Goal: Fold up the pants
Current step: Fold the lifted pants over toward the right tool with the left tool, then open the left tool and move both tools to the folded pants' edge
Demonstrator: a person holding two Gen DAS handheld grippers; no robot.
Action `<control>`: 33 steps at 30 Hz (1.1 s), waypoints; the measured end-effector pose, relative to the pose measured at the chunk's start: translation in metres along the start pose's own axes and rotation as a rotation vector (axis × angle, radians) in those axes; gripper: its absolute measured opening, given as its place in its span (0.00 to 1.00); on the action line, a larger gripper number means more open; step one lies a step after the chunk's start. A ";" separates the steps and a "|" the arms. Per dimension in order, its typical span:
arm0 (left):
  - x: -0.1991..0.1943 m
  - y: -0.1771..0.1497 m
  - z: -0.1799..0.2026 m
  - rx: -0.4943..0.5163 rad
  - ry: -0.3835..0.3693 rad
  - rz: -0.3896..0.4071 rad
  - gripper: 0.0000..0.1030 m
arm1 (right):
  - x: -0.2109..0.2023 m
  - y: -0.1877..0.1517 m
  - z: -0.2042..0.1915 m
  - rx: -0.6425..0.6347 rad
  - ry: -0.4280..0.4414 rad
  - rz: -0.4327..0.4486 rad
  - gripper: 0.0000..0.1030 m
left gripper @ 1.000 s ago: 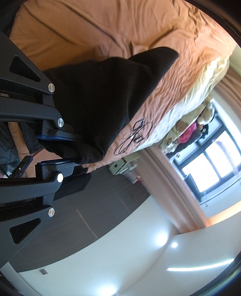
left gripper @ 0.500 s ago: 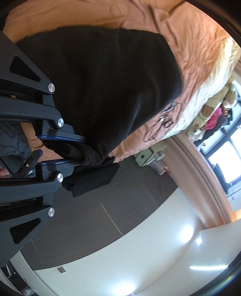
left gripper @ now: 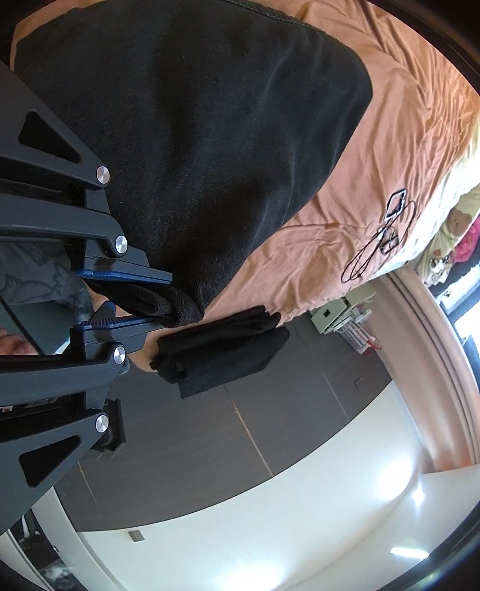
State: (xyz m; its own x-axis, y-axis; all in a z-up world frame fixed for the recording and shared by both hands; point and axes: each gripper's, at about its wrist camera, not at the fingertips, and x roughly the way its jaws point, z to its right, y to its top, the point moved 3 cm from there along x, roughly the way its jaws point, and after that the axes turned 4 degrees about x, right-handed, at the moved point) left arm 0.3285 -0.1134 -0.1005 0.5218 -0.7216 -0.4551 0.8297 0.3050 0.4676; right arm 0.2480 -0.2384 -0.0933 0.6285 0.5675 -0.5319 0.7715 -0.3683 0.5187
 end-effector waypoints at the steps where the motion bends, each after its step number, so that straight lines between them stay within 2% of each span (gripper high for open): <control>1: 0.000 -0.004 0.002 0.007 0.000 -0.010 0.16 | 0.000 0.002 0.002 0.003 0.003 0.000 0.54; 7: 0.023 -0.021 -0.006 -0.013 0.019 -0.082 0.17 | -0.007 0.006 0.010 0.013 0.009 0.006 0.54; 10: 0.033 -0.024 -0.012 -0.020 0.051 -0.123 0.22 | -0.007 0.007 0.011 0.020 0.010 -0.001 0.54; 12: 0.033 -0.023 -0.013 -0.031 0.033 -0.130 0.40 | -0.008 0.008 0.009 0.018 0.016 -0.004 0.54; 13: 0.027 -0.021 -0.013 -0.038 0.022 -0.115 0.57 | -0.008 0.008 0.008 0.016 0.019 -0.006 0.54; 14: 0.023 -0.021 -0.013 -0.034 0.027 -0.096 0.66 | -0.007 0.008 0.006 0.016 0.025 -0.009 0.54; 15: 0.014 -0.018 -0.013 -0.021 0.040 -0.066 0.67 | -0.006 0.008 0.004 0.014 0.032 -0.013 0.54; 21: -0.015 -0.010 -0.033 -0.030 0.081 -0.014 0.68 | 0.011 0.004 -0.013 -0.015 0.052 -0.046 0.54; 29: -0.054 -0.007 -0.074 -0.085 0.157 0.041 0.68 | 0.043 -0.002 -0.019 -0.026 0.019 -0.125 0.54; 31: -0.061 -0.006 -0.082 -0.101 0.165 0.054 0.68 | 0.046 -0.002 -0.022 -0.046 0.001 -0.122 0.45; 32: -0.064 -0.006 -0.086 -0.106 0.171 0.061 0.68 | 0.047 -0.002 -0.024 -0.065 -0.021 -0.117 0.26; 33: -0.069 -0.006 -0.091 -0.112 0.180 0.069 0.68 | 0.046 -0.001 -0.026 -0.073 -0.037 -0.105 0.18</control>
State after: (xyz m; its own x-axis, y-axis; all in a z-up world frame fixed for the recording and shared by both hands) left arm 0.3059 -0.0092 -0.1409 0.5972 -0.5767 -0.5575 0.8021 0.4244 0.4201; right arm 0.2741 -0.1929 -0.1011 0.5489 0.5718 -0.6098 0.8250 -0.2528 0.5055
